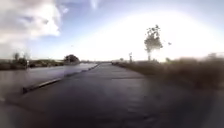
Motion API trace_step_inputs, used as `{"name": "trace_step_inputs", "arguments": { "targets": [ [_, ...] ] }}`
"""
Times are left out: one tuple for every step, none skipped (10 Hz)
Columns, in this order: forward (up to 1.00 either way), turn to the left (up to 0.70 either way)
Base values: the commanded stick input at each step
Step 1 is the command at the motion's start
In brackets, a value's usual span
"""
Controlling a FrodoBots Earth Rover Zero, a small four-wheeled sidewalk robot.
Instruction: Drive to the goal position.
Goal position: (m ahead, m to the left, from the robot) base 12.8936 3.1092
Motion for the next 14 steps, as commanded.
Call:
{"name": "trace_step_inputs", "arguments": {
  "targets": [
    [0.70, 0.00],
    [0.70, 0.00],
    [0.70, 0.00],
    [0.70, 0.00],
    [0.70, 0.00],
    [0.70, 0.00],
    [0.70, 0.00],
    [0.70, 0.00],
    [0.70, 0.00],
    [0.70, 0.00],
    [0.70, 0.00],
    [0.70, 0.00],
    [0.70, 0.00],
    [0.70, 0.00]
  ]
}}
